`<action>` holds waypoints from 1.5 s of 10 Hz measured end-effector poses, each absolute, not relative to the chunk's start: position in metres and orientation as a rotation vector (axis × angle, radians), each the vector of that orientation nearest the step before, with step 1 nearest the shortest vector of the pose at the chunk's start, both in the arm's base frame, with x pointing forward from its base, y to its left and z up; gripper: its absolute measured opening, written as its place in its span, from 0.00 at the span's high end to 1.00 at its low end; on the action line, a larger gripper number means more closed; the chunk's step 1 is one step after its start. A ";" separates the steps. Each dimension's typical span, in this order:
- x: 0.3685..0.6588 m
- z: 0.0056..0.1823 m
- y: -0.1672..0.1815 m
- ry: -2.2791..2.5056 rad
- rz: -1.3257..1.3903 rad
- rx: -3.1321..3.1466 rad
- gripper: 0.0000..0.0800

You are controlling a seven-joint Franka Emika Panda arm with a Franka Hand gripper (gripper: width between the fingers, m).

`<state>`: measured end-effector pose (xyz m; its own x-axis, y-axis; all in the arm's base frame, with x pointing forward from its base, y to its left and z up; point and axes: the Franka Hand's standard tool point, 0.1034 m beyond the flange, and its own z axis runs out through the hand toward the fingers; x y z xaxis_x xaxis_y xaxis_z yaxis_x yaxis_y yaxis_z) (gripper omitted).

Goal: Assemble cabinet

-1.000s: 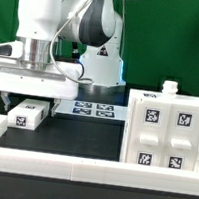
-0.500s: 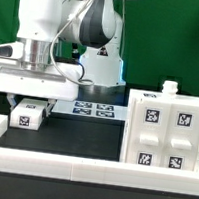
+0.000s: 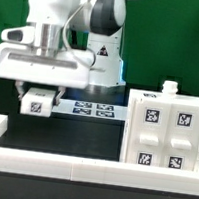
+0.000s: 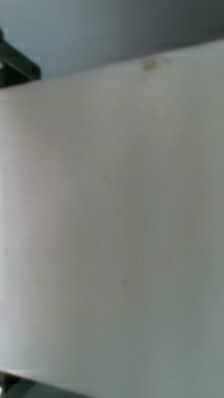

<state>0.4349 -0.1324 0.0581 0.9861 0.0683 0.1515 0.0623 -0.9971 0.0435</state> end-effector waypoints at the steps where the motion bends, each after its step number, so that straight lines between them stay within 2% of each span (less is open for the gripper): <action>1: 0.441 0.074 -0.116 0.088 0.223 3.115 0.32; 2: 0.450 0.092 -0.098 0.094 0.232 3.127 0.32; 5: 0.470 0.134 -0.039 0.019 0.270 3.160 0.32; 7: 0.482 0.147 0.009 -0.125 0.279 3.144 0.32; 9: 0.506 0.168 0.044 -0.179 0.243 3.109 0.32; 13: 0.504 0.164 0.042 -0.149 0.250 3.114 0.32; 15: 0.509 0.170 0.046 -0.099 0.235 3.114 0.32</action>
Offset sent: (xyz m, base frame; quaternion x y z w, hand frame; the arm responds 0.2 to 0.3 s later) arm 0.0267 0.0647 0.0602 0.0101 -0.0040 0.0429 0.9990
